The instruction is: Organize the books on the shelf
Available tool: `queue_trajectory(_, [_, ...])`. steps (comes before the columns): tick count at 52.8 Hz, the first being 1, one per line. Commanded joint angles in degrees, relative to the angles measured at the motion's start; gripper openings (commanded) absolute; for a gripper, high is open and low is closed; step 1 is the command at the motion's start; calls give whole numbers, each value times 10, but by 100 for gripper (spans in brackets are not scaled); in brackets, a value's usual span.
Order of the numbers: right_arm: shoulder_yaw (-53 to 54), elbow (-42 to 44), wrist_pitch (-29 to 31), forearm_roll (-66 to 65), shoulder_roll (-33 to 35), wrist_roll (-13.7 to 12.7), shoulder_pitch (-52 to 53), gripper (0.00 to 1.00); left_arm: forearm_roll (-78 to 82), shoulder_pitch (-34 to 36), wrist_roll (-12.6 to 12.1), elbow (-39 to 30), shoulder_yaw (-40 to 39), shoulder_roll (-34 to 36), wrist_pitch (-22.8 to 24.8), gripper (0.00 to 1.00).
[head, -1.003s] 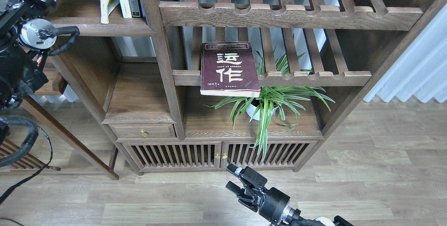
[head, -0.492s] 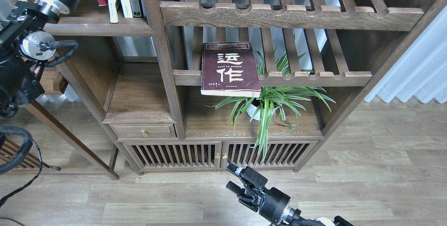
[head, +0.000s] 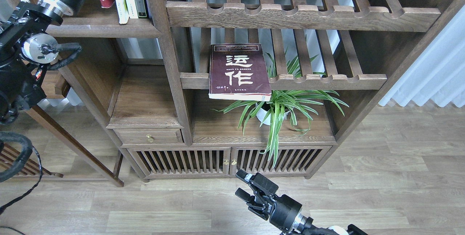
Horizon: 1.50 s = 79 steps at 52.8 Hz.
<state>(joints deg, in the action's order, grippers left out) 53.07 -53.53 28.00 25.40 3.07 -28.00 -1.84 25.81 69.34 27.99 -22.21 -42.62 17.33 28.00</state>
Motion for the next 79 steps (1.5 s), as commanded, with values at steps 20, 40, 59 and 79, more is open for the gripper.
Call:
queue_trajectory(20, [1, 0, 0, 0, -1, 0, -6, 99, -6, -77, 0, -129, -110, 37, 0, 73])
queue_trajectory(40, [1, 0, 0, 0, -10, 0, -4, 99, -27, -189, 0, -213, -209, -18, 0, 76])
queue_trajectory(59, [31, -35, 0, 0, -20, 32, 1, 99, -26, -334, 0, -382, -273, -23, 0, 77])
queue_trajectory(79, [38, -33, 0, 1, -31, 45, 31, 99, -31, -512, 0, -505, -295, -20, 0, 78])
